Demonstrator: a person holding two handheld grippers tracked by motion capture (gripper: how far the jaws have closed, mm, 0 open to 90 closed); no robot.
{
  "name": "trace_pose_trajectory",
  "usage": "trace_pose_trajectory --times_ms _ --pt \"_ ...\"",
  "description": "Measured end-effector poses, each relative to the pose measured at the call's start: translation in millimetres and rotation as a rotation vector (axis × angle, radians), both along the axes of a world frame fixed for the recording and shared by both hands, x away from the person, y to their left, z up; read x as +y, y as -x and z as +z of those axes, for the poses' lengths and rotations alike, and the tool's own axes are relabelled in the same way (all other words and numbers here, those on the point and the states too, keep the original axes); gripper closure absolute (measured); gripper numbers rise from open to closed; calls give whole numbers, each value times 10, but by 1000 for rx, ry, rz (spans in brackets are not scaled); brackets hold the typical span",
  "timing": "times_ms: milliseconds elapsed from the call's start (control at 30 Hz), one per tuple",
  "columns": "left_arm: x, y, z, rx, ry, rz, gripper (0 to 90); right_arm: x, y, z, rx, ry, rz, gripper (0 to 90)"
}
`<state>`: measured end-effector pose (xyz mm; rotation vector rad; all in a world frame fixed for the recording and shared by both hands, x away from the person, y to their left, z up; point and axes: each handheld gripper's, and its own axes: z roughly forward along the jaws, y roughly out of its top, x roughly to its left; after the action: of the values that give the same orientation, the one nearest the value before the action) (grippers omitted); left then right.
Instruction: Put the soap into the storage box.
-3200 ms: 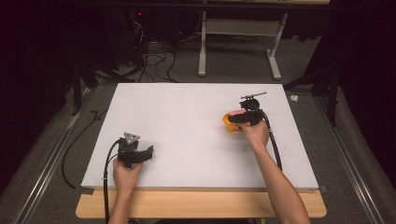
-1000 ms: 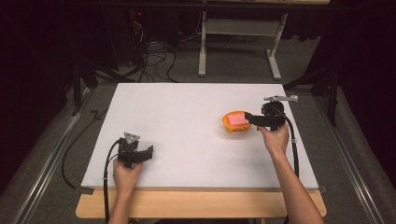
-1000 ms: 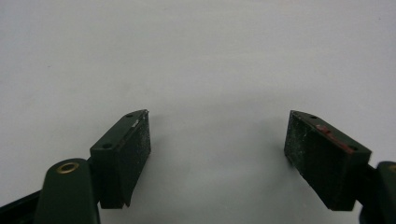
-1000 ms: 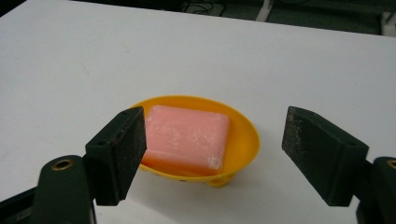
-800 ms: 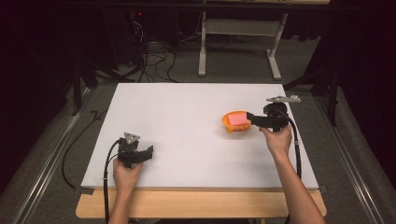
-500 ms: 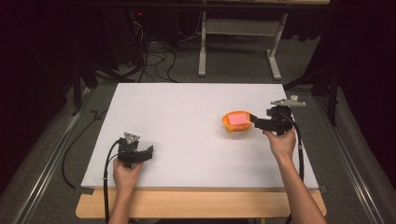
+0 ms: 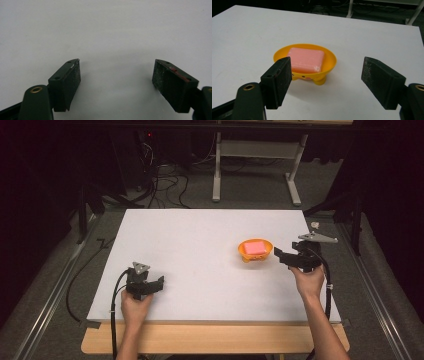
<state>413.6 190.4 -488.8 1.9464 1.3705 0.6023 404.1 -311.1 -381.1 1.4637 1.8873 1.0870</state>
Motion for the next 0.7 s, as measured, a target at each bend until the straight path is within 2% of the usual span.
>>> trace_pose_trajectory --times_ms 400,700 --pt "1 -1 0 -1 -2 -1 229 -89 174 -115 -3 1 -8 259" --pt "1 -1 -1 -2 -2 -2 229 -106 245 -203 1 0 -6 259"
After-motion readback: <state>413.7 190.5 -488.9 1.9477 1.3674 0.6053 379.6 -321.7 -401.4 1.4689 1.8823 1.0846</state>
